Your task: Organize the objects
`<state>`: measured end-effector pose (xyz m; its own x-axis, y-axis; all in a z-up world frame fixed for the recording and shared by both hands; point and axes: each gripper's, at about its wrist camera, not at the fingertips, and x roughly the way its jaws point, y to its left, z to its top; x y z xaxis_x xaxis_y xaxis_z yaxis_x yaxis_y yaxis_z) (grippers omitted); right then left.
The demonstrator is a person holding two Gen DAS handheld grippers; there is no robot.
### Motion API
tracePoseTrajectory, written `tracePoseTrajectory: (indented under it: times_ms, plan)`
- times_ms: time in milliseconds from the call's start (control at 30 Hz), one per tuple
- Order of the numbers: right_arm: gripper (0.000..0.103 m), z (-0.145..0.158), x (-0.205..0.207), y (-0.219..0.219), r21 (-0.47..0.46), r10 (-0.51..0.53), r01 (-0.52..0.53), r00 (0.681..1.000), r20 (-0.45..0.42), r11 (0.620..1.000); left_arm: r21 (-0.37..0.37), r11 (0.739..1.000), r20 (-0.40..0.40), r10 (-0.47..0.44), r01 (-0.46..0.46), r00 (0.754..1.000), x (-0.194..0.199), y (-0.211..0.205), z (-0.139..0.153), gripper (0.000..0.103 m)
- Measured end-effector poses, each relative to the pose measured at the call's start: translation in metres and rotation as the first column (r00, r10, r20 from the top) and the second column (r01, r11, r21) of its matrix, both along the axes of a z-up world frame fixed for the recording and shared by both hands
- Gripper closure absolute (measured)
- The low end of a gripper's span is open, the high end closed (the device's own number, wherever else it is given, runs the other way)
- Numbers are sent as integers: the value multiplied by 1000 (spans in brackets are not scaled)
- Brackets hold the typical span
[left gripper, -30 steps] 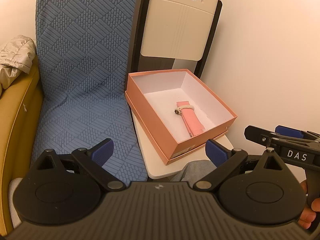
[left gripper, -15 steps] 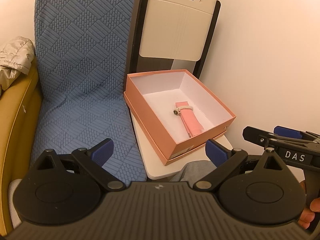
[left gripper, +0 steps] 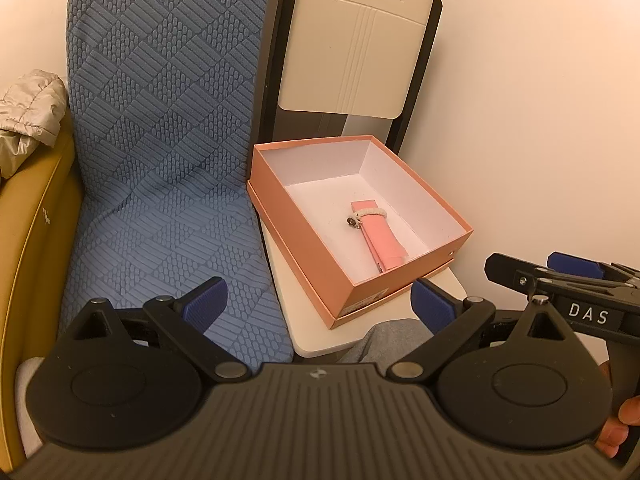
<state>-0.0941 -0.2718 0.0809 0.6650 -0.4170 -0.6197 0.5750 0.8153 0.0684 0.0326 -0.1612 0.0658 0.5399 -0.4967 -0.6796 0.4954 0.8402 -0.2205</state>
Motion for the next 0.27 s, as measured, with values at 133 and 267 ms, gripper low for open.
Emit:
tracePoseTrajectory:
  times_ms: [133, 267]
  plan:
    - [11, 0, 1, 0, -2, 0, 0, 1000, 1, 1000, 0, 1000, 0, -2, 2, 1000, 0, 0, -1, 3]
    - [11, -1, 0, 2, 1, 1, -1, 1000, 2, 1000, -1, 1000, 0, -5, 5, 1000, 0, 0, -1, 3]
